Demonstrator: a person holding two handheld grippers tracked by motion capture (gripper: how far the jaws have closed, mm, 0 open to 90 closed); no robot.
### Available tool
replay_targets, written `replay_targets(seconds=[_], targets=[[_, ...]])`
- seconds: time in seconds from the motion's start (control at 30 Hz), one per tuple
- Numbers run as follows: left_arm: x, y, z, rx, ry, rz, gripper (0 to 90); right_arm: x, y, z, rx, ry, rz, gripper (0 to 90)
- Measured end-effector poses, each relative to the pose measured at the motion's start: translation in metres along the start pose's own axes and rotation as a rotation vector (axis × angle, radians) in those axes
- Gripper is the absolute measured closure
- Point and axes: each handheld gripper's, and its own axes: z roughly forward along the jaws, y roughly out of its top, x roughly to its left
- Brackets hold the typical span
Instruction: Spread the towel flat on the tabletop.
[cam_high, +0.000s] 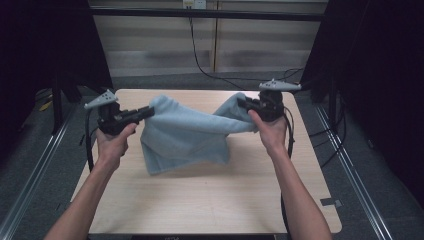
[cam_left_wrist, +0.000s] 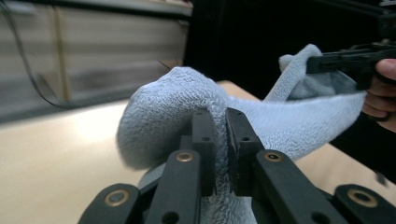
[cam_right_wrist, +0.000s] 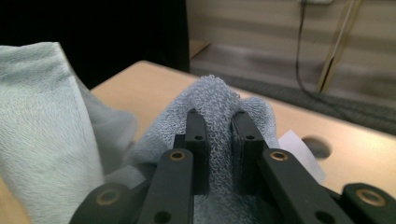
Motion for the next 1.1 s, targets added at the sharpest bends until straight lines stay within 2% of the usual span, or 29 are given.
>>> replay_targets(seconds=[0.03, 0.07, 0.1, 0.13, 0.17, 0.2, 0.23, 0.27, 0.33, 0.37, 0.4, 0.43, 0.47, 0.5, 0.53, 0.57, 0.6, 0.63, 0.67, 0.7, 0.73, 0.8, 0.83, 0.9, 0.93, 0.97, 1.03, 1.07, 1.1], targets=[[0.000, 0.000, 0.000, 0.000, 0.000, 0.000, 83.9, 0.000, 0.000, 0.000, 0.000, 0.000, 0.000, 79.9], [-0.002, 0.014, -0.005, -0.029, 0.024, 0.030, 83.9, -0.003, 0.018, -0.004, -0.034, -0.021, -0.004, 79.9], [-0.002, 0.014, -0.005, -0.029, 0.024, 0.030, 83.9, -0.005, 0.026, -0.006, -0.056, -0.025, 0.000, 79.9], [-0.002, 0.024, -0.011, -0.066, 0.028, 0.021, 83.9, -0.007, 0.036, -0.009, -0.070, -0.032, 0.006, 79.9], [-0.004, 0.027, -0.013, -0.083, 0.040, 0.038, 83.9, -0.007, 0.042, -0.011, -0.077, -0.041, -0.003, 79.9], [-0.004, 0.027, -0.013, -0.083, 0.040, 0.038, 83.8, -0.007, 0.042, -0.011, -0.077, -0.041, -0.003, 79.9], [-0.006, 0.024, -0.019, -0.103, 0.027, 0.049, 83.8, -0.006, 0.051, -0.019, -0.120, -0.045, -0.010, 80.0], [-0.006, 0.024, -0.019, -0.103, 0.027, 0.049, 83.8, -0.005, 0.050, -0.021, -0.128, -0.038, -0.011, 79.9], [-0.009, 0.011, -0.020, -0.064, 0.037, 0.090, 83.8, -0.004, 0.045, -0.023, -0.129, -0.033, -0.025, 80.0], [-0.009, -0.012, -0.020, -0.028, 0.027, 0.081, 83.7, 0.000, 0.022, -0.022, -0.066, -0.034, -0.052, 80.0], [-0.008, -0.027, -0.020, -0.004, 0.010, 0.064, 83.7, 0.002, 0.011, -0.022, -0.044, -0.033, -0.062, 80.0], [-0.008, -0.027, -0.020, -0.004, 0.010, 0.064, 83.7, 0.002, 0.011, -0.022, -0.044, -0.033, -0.062, 80.0], [-0.007, -0.056, -0.019, 0.048, -0.001, 0.038, 83.7, 0.004, -0.023, -0.018, 0.021, -0.025, -0.072, 80.0], [-0.007, -0.056, -0.019, 0.048, -0.001, 0.038, 83.6, 0.004, -0.023, -0.018, 0.021, -0.025, -0.072, 80.0], [-0.009, -0.083, -0.019, 0.115, -0.016, 0.043, 83.6, 0.004, -0.062, -0.012, 0.099, 0.003, -0.045, 80.0], [-0.009, -0.083, -0.019, 0.115, -0.016, 0.043, 83.6, 0.004, -0.062, -0.012, 0.099, 0.003, -0.045, 80.0], [-0.011, -0.095, -0.022, 0.154, -0.027, 0.050, 83.6, 0.005, -0.073, -0.012, 0.116, 0.005, -0.048, 79.9], [-0.011, -0.103, -0.025, 0.170, -0.036, 0.049, 83.4, 0.008, -0.090, -0.011, 0.148, 0.021, -0.049, 79.8], [-0.011, -0.115, -0.032, 0.206, -0.059, 0.032, 83.0, 0.015, -0.109, -0.013, 0.198, 0.032, -0.085, 78.8], [-0.011, -0.115, -0.032, 0.206, -0.059, 0.032, 82.9, 0.015, -0.109, -0.013, 0.198, 0.032, -0.085, 78.8], [-0.012, -0.120, -0.036, 0.217, -0.060, 0.027, 82.9, 0.018, -0.117, -0.015, 0.217, 0.049, -0.104, 78.0], [-0.015, -0.131, -0.043, 0.249, -0.079, 0.027, 82.5, 0.024, -0.128, -0.021, 0.237, 0.081, -0.103, 76.2], [-0.019, -0.140, -0.047, 0.266, -0.094, 0.018, 81.4, 0.030, -0.140, -0.027, 0.251, 0.110, -0.093, 72.1], [-0.022, -0.150, -0.051, 0.277, -0.110, 0.002, 78.8, 0.034, -0.149, -0.030, 0.273, 0.126, -0.085, 65.2], [-0.022, -0.150, -0.051, 0.277, -0.110, 0.002, 75.1, 0.034, -0.149, -0.030, 0.273, 0.126, -0.085, 65.2], [-0.025, -0.152, -0.055, 0.270, -0.125, -0.002, 70.2, 0.038, -0.154, -0.040, 0.261, 0.146, -0.075, 54.9], [-0.028, -0.147, -0.059, 0.245, -0.108, 0.008, 63.3, 0.039, -0.153, -0.052, 0.213, 0.164, -0.076, 50.0], [-0.028, -0.147, -0.059, 0.245, -0.108, 0.008, 60.3, 0.039, -0.153, -0.052, 0.213, 0.164, -0.076, 50.0], [-0.029, -0.142, -0.061, 0.223, -0.080, 0.028, 60.3, 0.040, -0.151, -0.059, 0.193, 0.138, -0.105, 47.2]])
